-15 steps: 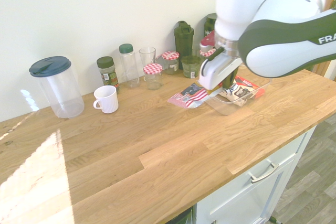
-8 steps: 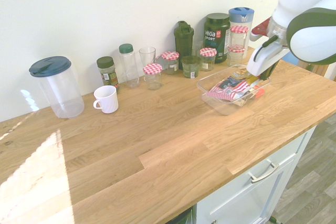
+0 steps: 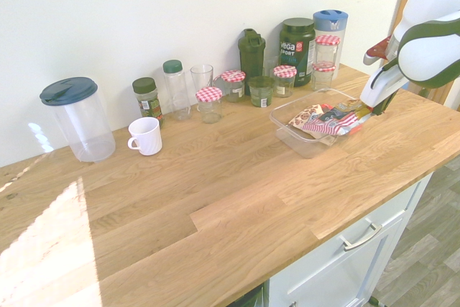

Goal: Put the chip bag into the container

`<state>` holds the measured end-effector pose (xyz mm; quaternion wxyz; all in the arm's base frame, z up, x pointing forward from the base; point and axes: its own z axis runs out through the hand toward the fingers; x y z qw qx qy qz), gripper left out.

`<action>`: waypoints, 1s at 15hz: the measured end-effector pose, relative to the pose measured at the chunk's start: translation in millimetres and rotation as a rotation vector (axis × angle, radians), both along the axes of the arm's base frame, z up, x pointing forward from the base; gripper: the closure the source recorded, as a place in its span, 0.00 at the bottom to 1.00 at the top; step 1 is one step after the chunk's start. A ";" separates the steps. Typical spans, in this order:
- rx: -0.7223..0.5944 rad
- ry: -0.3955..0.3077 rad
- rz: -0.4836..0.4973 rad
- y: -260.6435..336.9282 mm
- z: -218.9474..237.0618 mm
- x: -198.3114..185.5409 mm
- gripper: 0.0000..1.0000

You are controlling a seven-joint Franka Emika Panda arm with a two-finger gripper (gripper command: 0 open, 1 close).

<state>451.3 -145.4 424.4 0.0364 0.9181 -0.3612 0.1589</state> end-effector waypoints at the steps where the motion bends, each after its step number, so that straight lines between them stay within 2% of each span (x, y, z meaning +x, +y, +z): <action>1: 0.002 0.005 -0.001 -2.1 -2.5 7.5 1.00; 7: 0.011 0.040 -0.008 -10.4 -22.5 36.3 1.00; 8: 0.011 0.042 -0.008 -10.7 -22.1 38.1 0.00; 15: 0.016 0.061 -0.005 -1.9 -21.0 41.4 0.00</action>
